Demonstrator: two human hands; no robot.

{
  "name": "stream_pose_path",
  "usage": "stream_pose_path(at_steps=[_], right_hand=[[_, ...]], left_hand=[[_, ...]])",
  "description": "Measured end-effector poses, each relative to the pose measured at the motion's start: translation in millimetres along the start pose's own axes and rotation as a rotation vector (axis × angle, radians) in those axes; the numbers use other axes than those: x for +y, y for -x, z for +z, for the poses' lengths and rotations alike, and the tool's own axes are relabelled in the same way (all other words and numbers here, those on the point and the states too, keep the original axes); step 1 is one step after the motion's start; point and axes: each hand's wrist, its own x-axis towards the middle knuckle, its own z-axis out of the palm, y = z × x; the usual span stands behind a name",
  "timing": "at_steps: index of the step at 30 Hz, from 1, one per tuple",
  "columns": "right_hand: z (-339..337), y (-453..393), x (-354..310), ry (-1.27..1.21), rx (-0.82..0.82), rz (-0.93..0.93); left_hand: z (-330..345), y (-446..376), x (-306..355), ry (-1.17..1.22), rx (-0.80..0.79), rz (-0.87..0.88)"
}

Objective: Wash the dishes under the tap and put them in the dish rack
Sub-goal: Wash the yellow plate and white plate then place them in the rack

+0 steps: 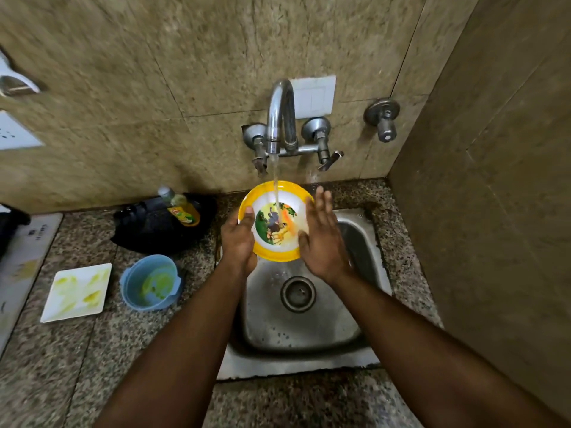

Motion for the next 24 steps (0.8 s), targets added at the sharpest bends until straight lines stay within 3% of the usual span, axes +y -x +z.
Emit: stream_pose_path(at_steps=[4, 6, 9, 11, 15, 17, 19, 24], right_hand=[[-12, -24, -3, -0.519, -0.107, 0.527], [-19, -33, -5, -0.67, -0.052, 0.64], [-29, -32, -2, -0.56, 0.005, 0.576], [-39, -28, -4, -0.398, 0.028, 0.487], [-45, -19, -4, -0.222, 0.167, 0.335], [-43, -15, -1, -0.265, 0.225, 0.328], [-40, -12, 2, -0.352, 0.233, 0.364], [-29, -13, 1, -0.586, 0.211, 0.615]], left_hand=[[-1, 5, -9, 0.072, -0.016, -0.166], [5, 4, -19, 0.031, 0.015, -0.219], [3, -30, -66, -0.224, 0.053, -0.275], [9, -31, -77, -0.329, -0.021, -0.341], [42, 15, -35, -0.206, -0.181, -0.37], [43, 10, -29, -0.142, -0.224, -0.308], [43, 2, -20, -0.095, -0.168, -0.289], [34, -5, 3, -0.07, -0.145, -0.21]])
